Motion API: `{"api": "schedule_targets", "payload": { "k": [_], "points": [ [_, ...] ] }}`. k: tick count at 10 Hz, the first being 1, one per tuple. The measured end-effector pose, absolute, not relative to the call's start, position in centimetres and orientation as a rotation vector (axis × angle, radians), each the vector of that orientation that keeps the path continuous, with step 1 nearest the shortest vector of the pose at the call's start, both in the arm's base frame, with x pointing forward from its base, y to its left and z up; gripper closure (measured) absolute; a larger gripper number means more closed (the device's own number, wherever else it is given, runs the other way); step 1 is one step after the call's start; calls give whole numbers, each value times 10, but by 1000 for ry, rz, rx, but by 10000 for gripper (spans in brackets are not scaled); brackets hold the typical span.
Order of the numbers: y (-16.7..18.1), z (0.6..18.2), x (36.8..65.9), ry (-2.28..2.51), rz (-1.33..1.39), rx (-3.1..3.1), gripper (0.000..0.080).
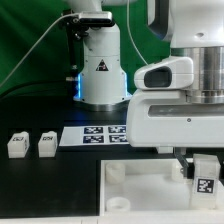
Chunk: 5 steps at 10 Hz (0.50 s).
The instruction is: Assemble one leg
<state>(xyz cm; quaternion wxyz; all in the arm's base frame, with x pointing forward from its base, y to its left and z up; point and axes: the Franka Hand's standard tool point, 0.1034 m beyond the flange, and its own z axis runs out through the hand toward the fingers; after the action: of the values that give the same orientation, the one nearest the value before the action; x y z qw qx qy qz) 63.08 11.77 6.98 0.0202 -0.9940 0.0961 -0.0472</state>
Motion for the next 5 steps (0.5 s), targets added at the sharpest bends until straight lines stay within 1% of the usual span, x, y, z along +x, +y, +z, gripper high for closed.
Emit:
{"api": "schedule_targets", "payload": {
  "k": [3, 5],
  "points": [
    [111, 69, 631, 976, -105, -2885, 504],
    [110, 68, 628, 1587, -29, -2543, 504]
  ]
}}
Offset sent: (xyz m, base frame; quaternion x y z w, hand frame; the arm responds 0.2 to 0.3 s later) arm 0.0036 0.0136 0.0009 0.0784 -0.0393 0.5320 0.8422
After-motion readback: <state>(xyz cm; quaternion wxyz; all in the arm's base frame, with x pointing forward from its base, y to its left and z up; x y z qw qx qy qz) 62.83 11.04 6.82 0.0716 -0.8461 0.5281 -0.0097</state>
